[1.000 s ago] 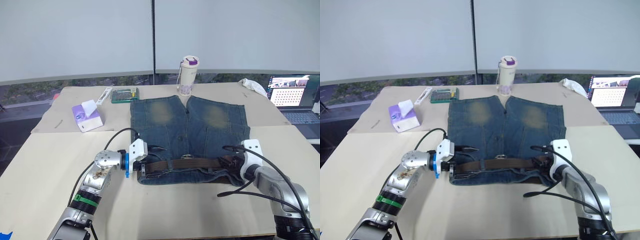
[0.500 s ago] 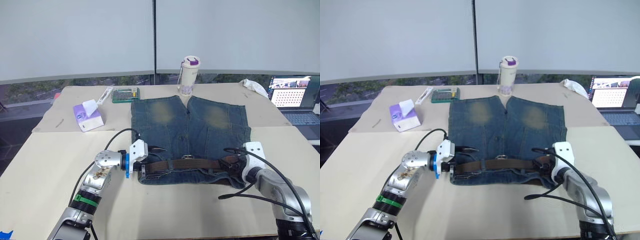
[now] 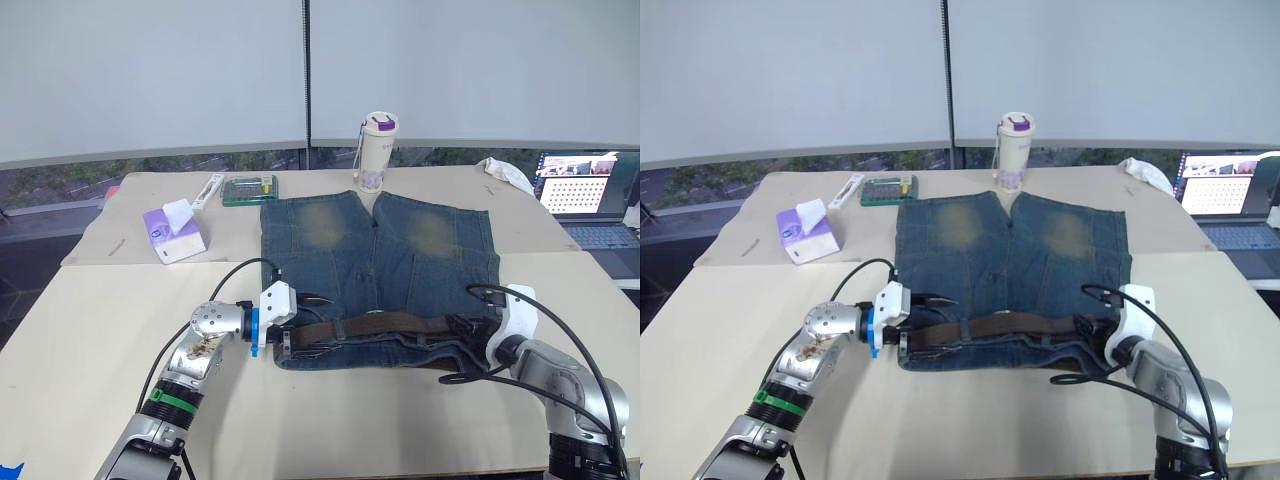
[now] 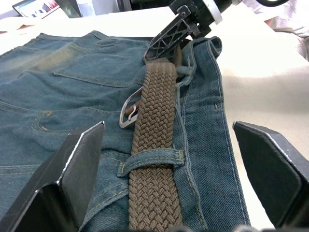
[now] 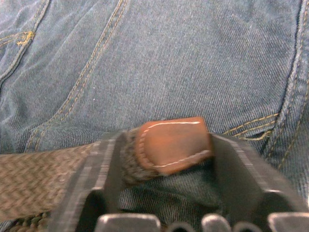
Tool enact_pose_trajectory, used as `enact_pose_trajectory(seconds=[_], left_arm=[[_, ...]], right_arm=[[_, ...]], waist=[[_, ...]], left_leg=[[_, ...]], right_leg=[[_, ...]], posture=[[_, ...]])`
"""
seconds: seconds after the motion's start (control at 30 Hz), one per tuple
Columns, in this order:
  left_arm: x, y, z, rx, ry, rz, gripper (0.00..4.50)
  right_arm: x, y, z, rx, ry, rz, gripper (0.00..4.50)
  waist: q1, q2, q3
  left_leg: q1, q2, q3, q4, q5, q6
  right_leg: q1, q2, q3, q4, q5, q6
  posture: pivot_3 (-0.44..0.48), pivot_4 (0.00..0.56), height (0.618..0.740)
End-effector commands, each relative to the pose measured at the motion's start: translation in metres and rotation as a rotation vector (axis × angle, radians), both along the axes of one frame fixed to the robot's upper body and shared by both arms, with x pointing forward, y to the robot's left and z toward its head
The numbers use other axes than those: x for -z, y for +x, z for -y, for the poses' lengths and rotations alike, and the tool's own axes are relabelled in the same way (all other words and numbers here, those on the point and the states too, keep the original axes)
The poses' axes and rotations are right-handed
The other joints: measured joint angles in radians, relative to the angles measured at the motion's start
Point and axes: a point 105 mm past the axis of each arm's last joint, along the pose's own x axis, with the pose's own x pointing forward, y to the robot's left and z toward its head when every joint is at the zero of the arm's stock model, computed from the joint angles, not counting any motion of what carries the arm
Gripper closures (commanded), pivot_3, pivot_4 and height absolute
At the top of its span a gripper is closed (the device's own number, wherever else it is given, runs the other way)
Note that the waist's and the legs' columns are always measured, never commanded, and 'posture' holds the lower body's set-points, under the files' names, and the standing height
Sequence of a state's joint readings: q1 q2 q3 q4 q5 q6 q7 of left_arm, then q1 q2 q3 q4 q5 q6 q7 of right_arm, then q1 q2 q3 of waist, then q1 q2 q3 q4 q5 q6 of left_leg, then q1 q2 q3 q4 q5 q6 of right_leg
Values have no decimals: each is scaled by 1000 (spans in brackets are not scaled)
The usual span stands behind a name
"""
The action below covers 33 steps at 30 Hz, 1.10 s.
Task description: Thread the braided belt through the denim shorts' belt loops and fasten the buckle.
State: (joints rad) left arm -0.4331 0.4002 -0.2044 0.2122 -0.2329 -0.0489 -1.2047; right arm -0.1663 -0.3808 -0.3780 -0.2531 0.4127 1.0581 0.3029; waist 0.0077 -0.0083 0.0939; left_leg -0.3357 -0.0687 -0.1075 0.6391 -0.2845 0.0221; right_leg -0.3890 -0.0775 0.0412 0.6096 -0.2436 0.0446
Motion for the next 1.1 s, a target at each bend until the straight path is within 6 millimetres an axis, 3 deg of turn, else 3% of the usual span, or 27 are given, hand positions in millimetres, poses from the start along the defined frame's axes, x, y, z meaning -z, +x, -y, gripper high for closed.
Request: enact_pose_trajectory(seconds=[0.03,0.13,0.37,0.53,0.63,0.77,0.93,1.1], left_arm=[[-10,2,3,15,-10,50,0],[-9,3,4,13,-12,46,0],[-9,4,4,14,-18,48,0],[-10,7,5,13,-19,52,0],[-8,6,5,12,-17,53,0],[-6,5,6,16,-19,50,0],[-7,5,6,11,-18,54,0],[-7,5,3,0,-13,56,0]], right_arm=[[18,-8,-4,-17,30,-80,3493],[9,-3,-2,7,79,-41,4489],[-24,4,-6,15,267,63,4489],[-31,2,-3,9,282,68,4489],[-24,-3,6,8,178,35,4489],[-8,-6,10,-17,21,-42,3147],[2,-5,-3,-105,-103,-68,1488],[8,-5,-19,-136,-35,-76,1488]], waist=[[1,0,0],[2,0,0],[1,3,2],[1,5,3],[3,7,3],[1,7,3],[-4,5,2],[-8,2,2]], left_leg=[[0,0,0,0,0,0],[0,0,0,0,0,0],[-1,0,0,0,0,0],[-1,0,0,0,0,0],[-2,-1,1,0,0,0],[-2,-1,1,0,0,0],[-1,0,1,0,0,0],[0,1,1,0,0,0]], right_leg=[[0,0,0,0,0,0],[0,0,0,0,0,0],[-1,-1,1,0,0,0],[-2,-1,1,0,0,0],[-2,-1,1,0,0,0],[-1,-1,1,0,0,0],[-1,0,0,0,0,0],[0,1,0,0,0,0]], posture=[[0,150,740],[0,150,740],[0,150,740],[0,150,740],[0,150,740],[0,150,740],[0,150,740],[0,150,740]])
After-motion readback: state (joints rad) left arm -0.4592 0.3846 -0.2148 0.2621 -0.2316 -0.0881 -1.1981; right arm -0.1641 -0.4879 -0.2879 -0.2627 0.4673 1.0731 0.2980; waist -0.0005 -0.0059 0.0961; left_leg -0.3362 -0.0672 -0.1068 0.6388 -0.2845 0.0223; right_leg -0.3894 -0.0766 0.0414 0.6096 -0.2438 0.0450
